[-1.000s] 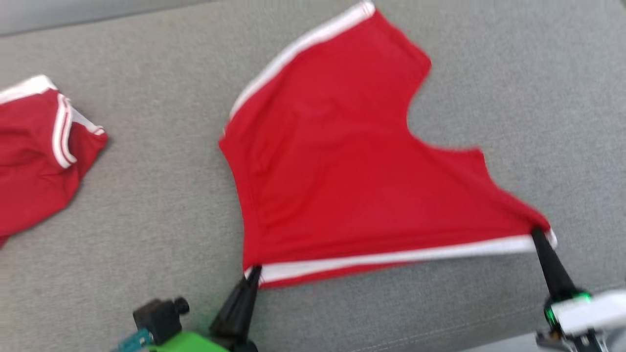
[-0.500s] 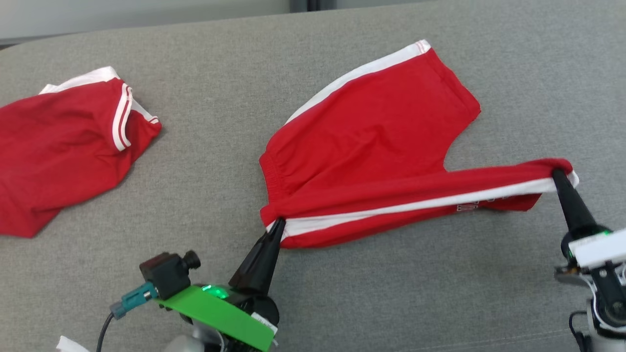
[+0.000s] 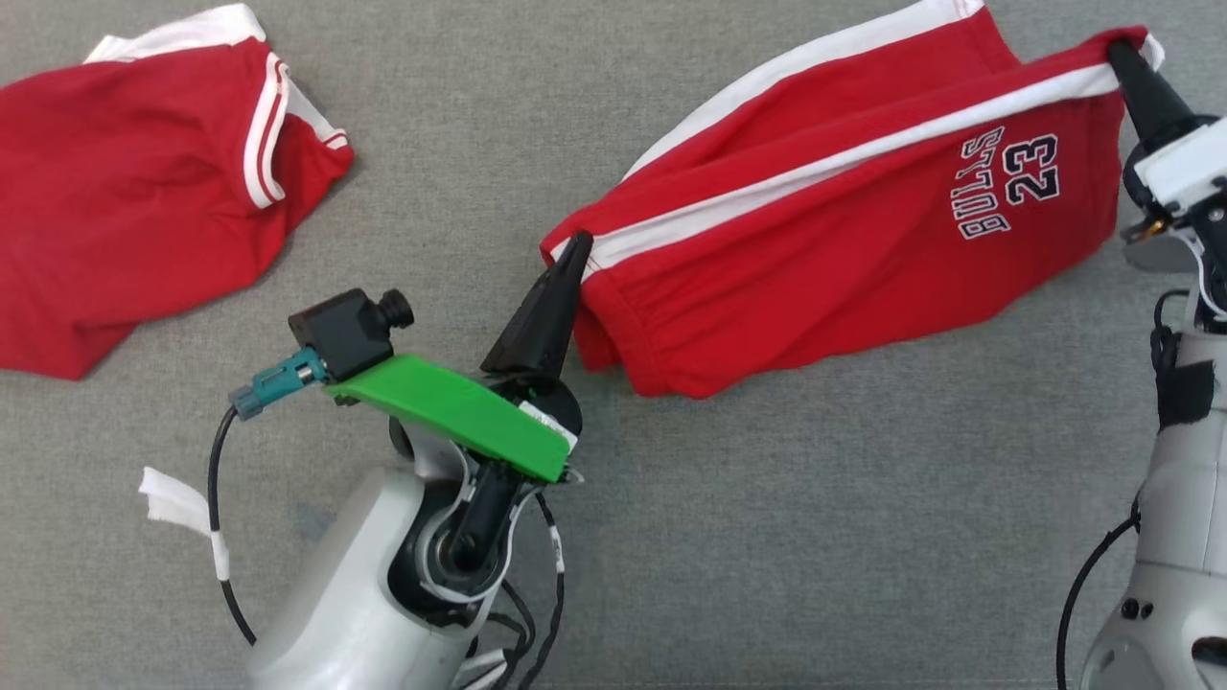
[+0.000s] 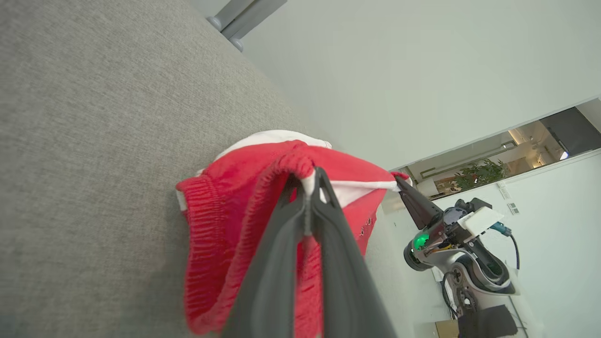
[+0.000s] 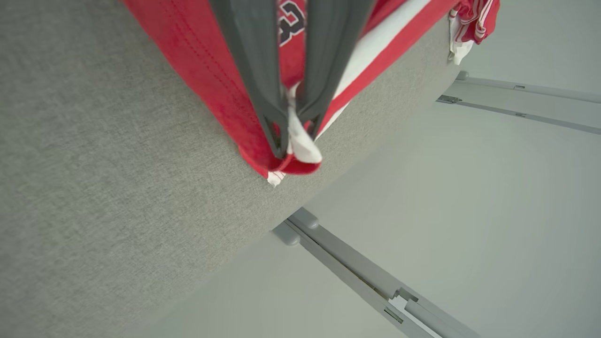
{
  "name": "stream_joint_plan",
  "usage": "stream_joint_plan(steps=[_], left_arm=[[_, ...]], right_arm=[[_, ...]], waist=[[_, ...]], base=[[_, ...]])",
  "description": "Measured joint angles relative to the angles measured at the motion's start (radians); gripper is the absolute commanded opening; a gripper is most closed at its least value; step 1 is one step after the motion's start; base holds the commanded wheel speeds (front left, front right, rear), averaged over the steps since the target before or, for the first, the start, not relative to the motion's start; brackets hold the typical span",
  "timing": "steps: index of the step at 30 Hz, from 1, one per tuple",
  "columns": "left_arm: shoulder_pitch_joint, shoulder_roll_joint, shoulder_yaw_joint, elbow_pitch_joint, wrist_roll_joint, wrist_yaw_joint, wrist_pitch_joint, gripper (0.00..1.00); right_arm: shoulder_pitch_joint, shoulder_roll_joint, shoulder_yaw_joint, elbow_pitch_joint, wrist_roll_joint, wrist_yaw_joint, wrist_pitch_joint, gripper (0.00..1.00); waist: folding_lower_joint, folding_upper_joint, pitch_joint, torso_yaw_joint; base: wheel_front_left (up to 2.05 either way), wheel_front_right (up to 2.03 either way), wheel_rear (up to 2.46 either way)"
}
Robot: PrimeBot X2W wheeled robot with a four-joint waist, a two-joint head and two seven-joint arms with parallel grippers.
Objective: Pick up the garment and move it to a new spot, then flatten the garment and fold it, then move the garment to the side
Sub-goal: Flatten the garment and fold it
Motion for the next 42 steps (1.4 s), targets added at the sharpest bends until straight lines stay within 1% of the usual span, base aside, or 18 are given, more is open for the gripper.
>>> stream_joint_plan(steps=[6, 10, 15, 17, 18, 19, 23, 25, 27, 29, 32, 34, 37, 41, 42], left_arm=[[-0.075, -0.031, 0.000, 0.078, -0.024, 0.003, 0.000, 0.00], [-0.116, -0.042, -0.013, 0.128, -0.027, -0.004, -0.013, 0.00], [-0.147, -0.049, -0.033, 0.170, -0.037, -0.014, -0.018, 0.00], [-0.156, -0.052, -0.035, 0.185, -0.037, -0.017, -0.026, 0.32], [-0.163, -0.052, -0.036, 0.192, -0.035, -0.017, -0.038, 0.91], [-0.169, -0.052, -0.036, 0.198, -0.027, -0.018, -0.050, 1.00], [-0.180, -0.049, -0.031, 0.226, 0.031, -0.006, -0.119, 1.00], [-0.180, -0.029, -0.035, 0.231, 0.083, 0.009, -0.156, 1.00], [-0.177, -0.002, -0.045, 0.223, 0.149, 0.019, -0.184, 1.00], [-0.164, 0.018, -0.044, 0.191, 0.212, 0.030, -0.206, 1.00], [-0.110, 0.044, -0.003, 0.104, 0.353, 0.060, -0.220, 1.00], [-0.064, 0.040, 0.061, 0.021, 0.470, 0.081, -0.221, 1.00], [0.031, 0.018, 0.138, -0.074, 0.614, 0.082, -0.223, 1.00], [0.129, -0.018, 0.213, -0.146, 0.777, 0.048, -0.223, 1.00], [0.142, -0.026, 0.224, -0.157, 0.798, 0.043, -0.223, 1.00]], right_arm=[[-0.143, 0.006, -0.019, 0.100, -0.129, 0.000, 0.014, 0.00], [-0.205, 0.007, -0.026, 0.149, -0.173, 0.000, -0.001, 0.00], [-0.236, 0.008, -0.017, 0.201, -0.213, 0.000, -0.035, 0.00], [-0.239, 0.008, -0.009, 0.209, -0.239, 0.000, -0.064, 0.89], [-0.239, 0.008, -0.008, 0.215, -0.244, 0.000, -0.078, 1.00], [-0.239, 0.008, -0.005, 0.219, -0.244, 0.000, -0.090, 1.00], [-0.234, 0.008, 0.048, 0.209, -0.244, 0.000, -0.150, 1.00], [-0.216, 0.008, 0.080, 0.180, -0.242, 0.000, -0.176, 1.00], [-0.183, -0.009, 0.137, 0.142, -0.235, 0.000, -0.182, 1.00], [-0.146, -0.051, 0.199, 0.102, -0.256, 0.000, -0.194, 1.00], [-0.082, -0.159, 0.288, 0.056, -0.346, 0.000, -0.199, 1.00], [-0.061, -0.202, 0.311, 0.049, -0.387, 0.000, -0.195, 1.00], [-0.054, -0.231, 0.340, 0.053, -0.431, 0.000, -0.167, 1.00], [-0.053, -0.250, 0.364, 0.087, -0.467, 0.001, -0.121, 1.00], [-0.053, -0.252, 0.361, 0.097, -0.473, 0.001, -0.115, 1.00]], waist=[[0.0000, 0.0000, 0.059, 0.035], [0.0000, 0.0000, 0.090, 0.056], [0.0000, 0.0000, 0.115, 0.077], [0.0001, 0.0000, 0.123, 0.082], [0.0001, 0.0000, 0.126, 0.083], [0.0001, 0.0000, 0.128, 0.084], [0.0001, 0.0000, 0.123, 0.079], [0.0000, 0.0000, 0.117, 0.073], [0.0001, 0.0000, 0.108, 0.068], [0.0001, -0.0001, 0.098, 0.063], [0.0001, 0.0000, 0.082, 0.055], [0.0000, 0.0000, 0.073, 0.053], [0.0001, 0.0000, 0.067, 0.055], [0.0001, 0.0000, 0.072, 0.070], [0.0001, 0.0000, 0.075, 0.073]], base=[[0.00, 0.00, 0.00], [0.00, 0.00, 0.00], [0.00, 0.00, 0.00], [0.00, 0.00, 0.00], [0.00, 0.00, 0.00], [0.00, 0.00, 0.00], [0.00, 0.00, 0.00], [0.00, 0.00, 0.00], [0.00, 0.00, 0.00], [0.00, 0.00, 0.00], [0.00, 0.00, 0.00], [0.00, 0.00, 0.00], [0.00, 0.00, 0.00], [0.00, 0.00, 0.00], [0.00, 0.00, 0.00]])
